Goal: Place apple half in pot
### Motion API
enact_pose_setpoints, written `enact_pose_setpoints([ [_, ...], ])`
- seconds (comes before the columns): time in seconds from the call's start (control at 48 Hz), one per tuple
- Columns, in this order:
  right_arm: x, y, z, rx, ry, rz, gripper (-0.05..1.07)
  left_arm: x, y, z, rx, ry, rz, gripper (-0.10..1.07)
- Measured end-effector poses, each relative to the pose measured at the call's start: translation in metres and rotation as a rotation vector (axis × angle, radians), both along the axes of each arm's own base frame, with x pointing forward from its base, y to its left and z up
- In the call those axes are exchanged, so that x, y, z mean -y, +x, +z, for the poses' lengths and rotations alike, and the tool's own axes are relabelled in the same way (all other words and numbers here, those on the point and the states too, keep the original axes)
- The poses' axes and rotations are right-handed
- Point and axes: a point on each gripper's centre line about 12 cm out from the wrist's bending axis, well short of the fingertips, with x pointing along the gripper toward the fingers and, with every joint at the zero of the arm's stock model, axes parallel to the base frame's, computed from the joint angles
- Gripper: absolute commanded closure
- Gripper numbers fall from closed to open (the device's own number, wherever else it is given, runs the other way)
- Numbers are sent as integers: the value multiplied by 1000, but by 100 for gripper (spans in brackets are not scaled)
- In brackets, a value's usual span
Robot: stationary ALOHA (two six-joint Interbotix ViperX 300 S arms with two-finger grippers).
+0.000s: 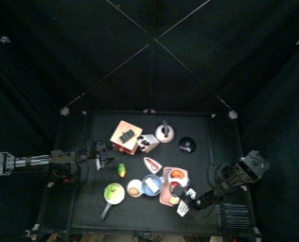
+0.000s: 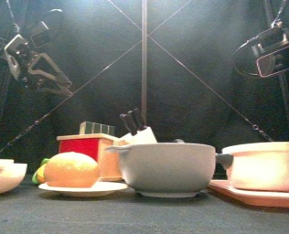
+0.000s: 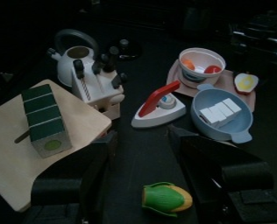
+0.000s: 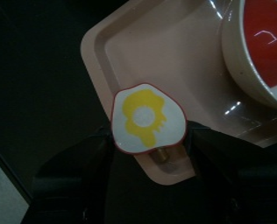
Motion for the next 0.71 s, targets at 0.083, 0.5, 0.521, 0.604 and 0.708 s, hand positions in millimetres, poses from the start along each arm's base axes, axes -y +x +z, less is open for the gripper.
enact_pose_setpoints([
  [0.083, 0, 1, 4, 12, 2, 1, 37, 0, 0, 0, 0, -1, 0, 11],
  [0.5, 9, 11, 64, 191, -46, 26, 37, 0, 0, 0, 0, -1, -1, 11],
  [0.521, 11, 10, 67, 196, -53, 18, 37, 0, 0, 1, 3, 1, 0, 11],
  [0.604, 29, 0, 77, 200, -106, -45, 37, 0, 0, 1, 3, 1, -2, 11],
  [0.708, 51, -14, 82, 185, -167, -119, 36, 0, 0, 0, 1, 0, -2, 11],
])
